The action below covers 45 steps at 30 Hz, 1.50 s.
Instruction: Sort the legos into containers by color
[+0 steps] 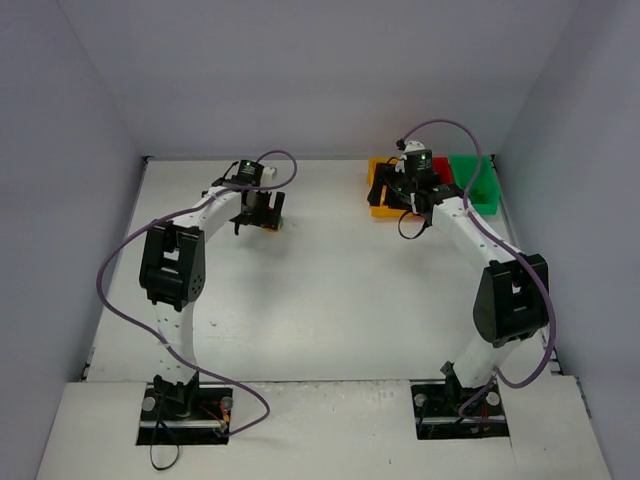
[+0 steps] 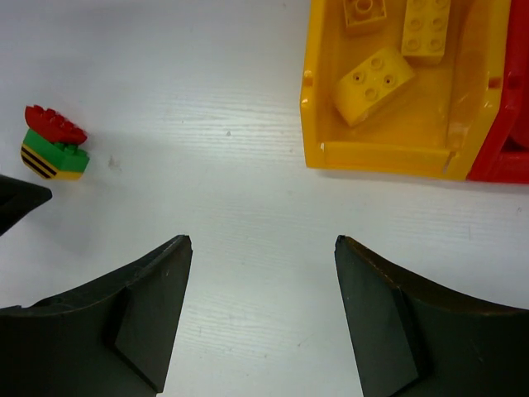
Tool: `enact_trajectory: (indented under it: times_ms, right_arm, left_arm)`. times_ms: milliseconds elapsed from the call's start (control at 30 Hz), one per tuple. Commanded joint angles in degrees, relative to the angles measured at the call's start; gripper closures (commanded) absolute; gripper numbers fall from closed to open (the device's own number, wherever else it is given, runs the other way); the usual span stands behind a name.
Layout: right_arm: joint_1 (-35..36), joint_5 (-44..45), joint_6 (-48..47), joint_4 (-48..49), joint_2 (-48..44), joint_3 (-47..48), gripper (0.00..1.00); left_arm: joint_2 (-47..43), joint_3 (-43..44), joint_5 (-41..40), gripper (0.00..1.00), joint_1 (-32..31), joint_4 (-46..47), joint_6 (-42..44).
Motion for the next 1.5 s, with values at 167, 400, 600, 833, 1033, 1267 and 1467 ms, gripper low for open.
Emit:
enact_trajectory:
  times_ms: [167,400,600,833,1033,1267,1467]
  right_arm:
    - [0.09,-3.55,2.03,3.12,-5.73,-5.09,0.33]
    - [0.53,-5.31,2.12,3.21,-5.47,-6.41,0.33]
    - [1.32,-6.36,2.29,3.21,-5.21,-6.58,0.33]
    - [2.11,-7.77,1.15,3.12,-5.91,-6.59,0.34]
    - [2.73,-14.07,2.20,3.12,-6.09,-4.04,0.36]
    - [6.94,-27.01,5.89,3.04,-4.24,2.02,0.37]
    - [12.83,-30.97,10.02,3.74,-3.01,7.65,0.37]
  left_arm:
    - [0.54,4.43,2.82,0.18,-0.38,5.26,4.52]
    - [4.23,5.32,2.73,0.18,-0.64,9.12,2.32]
    - [6.08,5.85,2.12,0.19,-0.73,9.30,2.41]
    - [1.52,0.58,3.26,0.81,-1.17,11.41,5.30]
    - [-11.21,-11.78,7.20,1.00,-1.96,18.95,14.08]
    - [-30.80,-23.68,18.80,1.00,-3.19,26.45,23.67]
    - [-42.41,-29.83,23.99,1.00,-5.83,28.02,26.84]
